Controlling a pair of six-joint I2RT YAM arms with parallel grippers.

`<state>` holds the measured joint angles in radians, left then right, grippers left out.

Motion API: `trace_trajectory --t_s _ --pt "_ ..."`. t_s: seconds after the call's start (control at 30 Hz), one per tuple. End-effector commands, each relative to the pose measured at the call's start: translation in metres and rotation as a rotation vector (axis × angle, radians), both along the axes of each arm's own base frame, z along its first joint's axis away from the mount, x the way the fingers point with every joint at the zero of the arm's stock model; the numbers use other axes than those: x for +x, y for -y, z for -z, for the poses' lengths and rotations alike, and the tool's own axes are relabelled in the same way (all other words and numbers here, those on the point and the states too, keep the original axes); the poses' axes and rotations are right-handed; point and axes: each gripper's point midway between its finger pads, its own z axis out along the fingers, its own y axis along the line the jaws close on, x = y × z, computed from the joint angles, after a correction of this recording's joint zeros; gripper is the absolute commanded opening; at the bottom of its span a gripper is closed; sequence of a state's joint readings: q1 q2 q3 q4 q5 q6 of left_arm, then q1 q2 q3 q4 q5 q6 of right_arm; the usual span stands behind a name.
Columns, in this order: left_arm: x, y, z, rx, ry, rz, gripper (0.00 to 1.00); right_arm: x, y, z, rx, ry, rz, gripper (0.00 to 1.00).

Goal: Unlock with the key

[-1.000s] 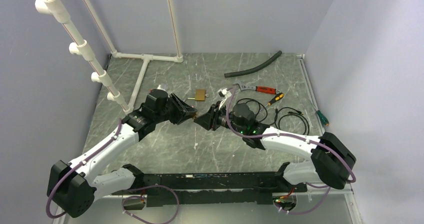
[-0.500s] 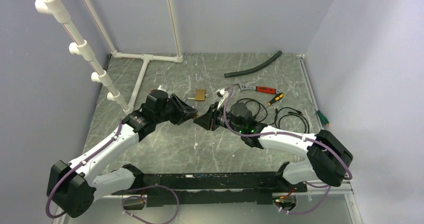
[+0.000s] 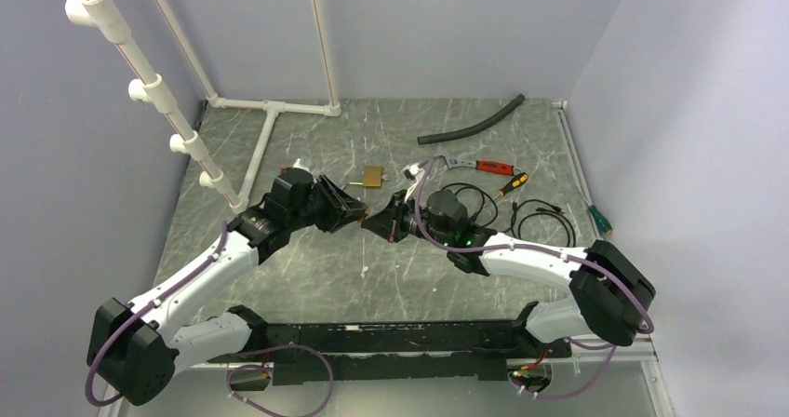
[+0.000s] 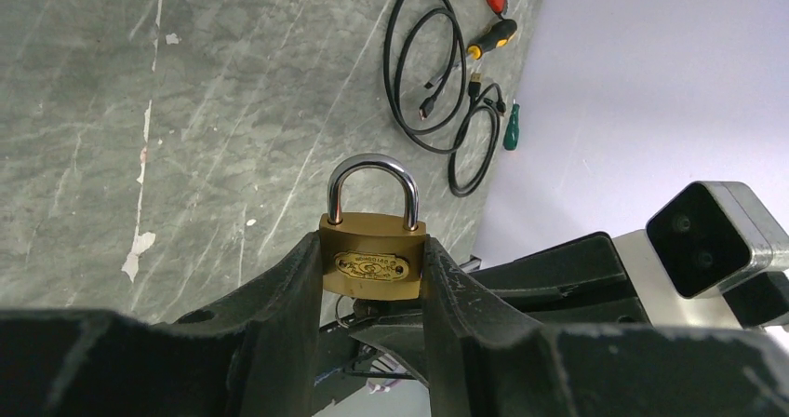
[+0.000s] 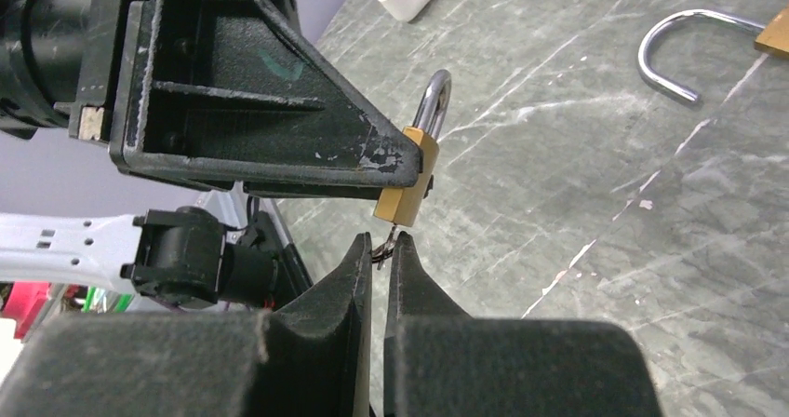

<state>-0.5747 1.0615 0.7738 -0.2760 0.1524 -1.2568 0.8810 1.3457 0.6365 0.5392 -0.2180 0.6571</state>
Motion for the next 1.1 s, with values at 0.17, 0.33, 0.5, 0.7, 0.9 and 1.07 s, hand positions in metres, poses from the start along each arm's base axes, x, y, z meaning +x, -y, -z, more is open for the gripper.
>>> trace_trajectory --t_s 0.17,0.33,0.5,0.7,0.9,1.07 --pt "-0.003 0.014 -0.036 -0.085 0.129 0.061 0.0 0.034 0.003 -0.016 -0.009 -0.028 0.183 0.0" --pt "-0.004 0.014 -0.041 -0.088 0.153 0.068 0.0 0.034 0.0 -0.025 0.015 -0.02 0.17 0.0" --pt "-0.004 0.016 -0.043 -0.101 0.161 0.07 0.0 0.031 -0.004 -0.026 0.029 -0.019 0.143 0.0" --pt "-0.006 0.023 -0.055 -0.146 0.22 0.111 0.0 0.031 -0.006 -0.025 0.057 -0.056 0.148 0.0" --pt "-0.01 0.024 -0.07 -0.184 0.306 0.136 0.0 0.034 -0.001 -0.033 0.167 -0.118 0.126 0.0" --pt "-0.015 0.023 -0.086 -0.231 0.396 0.143 0.0 0.04 0.0 -0.05 0.243 -0.129 0.086 0.0"
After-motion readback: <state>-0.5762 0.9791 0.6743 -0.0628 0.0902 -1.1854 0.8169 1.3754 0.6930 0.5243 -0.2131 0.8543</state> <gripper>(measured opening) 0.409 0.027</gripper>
